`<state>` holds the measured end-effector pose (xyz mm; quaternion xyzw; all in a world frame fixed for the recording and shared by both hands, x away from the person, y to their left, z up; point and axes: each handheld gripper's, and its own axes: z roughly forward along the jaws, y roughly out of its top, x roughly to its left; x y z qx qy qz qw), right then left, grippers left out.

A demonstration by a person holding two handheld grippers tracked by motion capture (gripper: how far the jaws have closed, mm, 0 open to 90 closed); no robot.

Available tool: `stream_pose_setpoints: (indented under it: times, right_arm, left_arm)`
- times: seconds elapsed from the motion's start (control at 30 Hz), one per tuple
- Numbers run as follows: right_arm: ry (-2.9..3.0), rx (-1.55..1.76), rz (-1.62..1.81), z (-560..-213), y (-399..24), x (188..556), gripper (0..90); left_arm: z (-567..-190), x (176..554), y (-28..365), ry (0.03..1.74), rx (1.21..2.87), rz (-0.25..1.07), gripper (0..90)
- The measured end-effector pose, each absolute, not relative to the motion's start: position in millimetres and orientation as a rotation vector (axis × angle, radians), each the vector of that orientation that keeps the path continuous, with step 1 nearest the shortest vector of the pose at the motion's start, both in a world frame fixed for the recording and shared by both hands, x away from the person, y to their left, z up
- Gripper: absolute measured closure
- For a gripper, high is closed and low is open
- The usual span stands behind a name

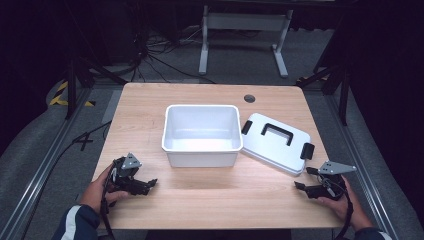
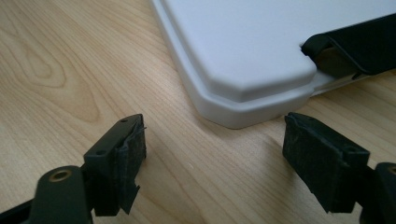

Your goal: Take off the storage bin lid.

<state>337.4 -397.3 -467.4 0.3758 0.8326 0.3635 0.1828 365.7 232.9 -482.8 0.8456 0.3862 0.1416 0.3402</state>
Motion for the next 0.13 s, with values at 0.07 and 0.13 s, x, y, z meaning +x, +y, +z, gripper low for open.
stream_pose_setpoints:
  times: [0.07, 0.13]
  right_arm:
    - [2.348, 1.063, 1.023, -467.4, -397.3, 337.5, 21.0]
    - [2.348, 1.063, 1.023, -467.4, -397.3, 337.5, 21.0]
  left_arm:
    - [-483.1, 364.8, 232.5, 1.015, 2.193, 0.376, 0.5]
    - [-483.1, 363.9, 232.1, 1.027, 2.189, 0.376, 0.5]
